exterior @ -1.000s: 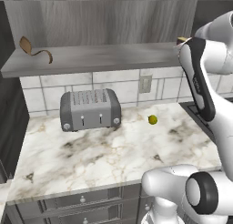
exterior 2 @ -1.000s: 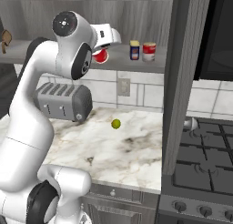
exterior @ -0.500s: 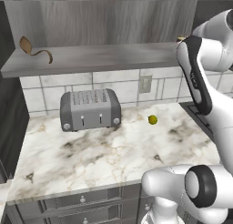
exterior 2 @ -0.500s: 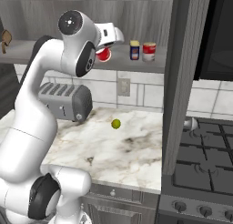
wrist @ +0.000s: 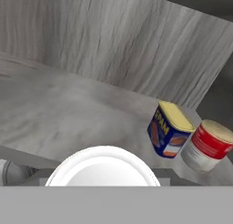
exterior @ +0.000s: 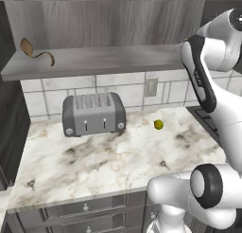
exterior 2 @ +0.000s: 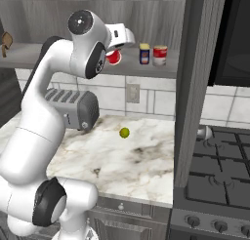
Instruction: Pick the cans from the counter and place them in their designated side in the cabinet.
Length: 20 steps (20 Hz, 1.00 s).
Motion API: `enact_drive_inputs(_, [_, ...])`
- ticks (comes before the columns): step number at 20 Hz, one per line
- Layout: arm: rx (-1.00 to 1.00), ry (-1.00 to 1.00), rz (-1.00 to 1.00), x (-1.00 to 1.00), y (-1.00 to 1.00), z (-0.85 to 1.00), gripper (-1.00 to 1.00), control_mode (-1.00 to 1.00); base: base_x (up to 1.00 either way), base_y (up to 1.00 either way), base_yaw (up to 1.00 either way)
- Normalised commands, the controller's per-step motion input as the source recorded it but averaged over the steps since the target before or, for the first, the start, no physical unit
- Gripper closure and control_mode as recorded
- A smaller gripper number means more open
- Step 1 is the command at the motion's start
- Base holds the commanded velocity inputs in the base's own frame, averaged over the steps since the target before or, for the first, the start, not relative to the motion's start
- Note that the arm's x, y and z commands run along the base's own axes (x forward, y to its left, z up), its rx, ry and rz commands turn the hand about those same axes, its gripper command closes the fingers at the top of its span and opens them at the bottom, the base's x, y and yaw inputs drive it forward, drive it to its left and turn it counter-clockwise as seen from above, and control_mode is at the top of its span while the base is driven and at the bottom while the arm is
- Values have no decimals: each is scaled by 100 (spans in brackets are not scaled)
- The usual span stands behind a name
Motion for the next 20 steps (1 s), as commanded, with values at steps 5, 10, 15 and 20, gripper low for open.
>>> enact_drive_inputs(5, [0,4,0,14,-6,0,100,-100,0,0,0])
enact_drive_inputs(10, [0,4,0,4,-8,0,100,-100,0,0,0])
enact_drive_inputs(15, [0,2,0,1,-6,-2,100,-100,0,0,0])
enact_drive_inputs(20, [0,3,0,3,-1,-5,100,-100,0,0,0])
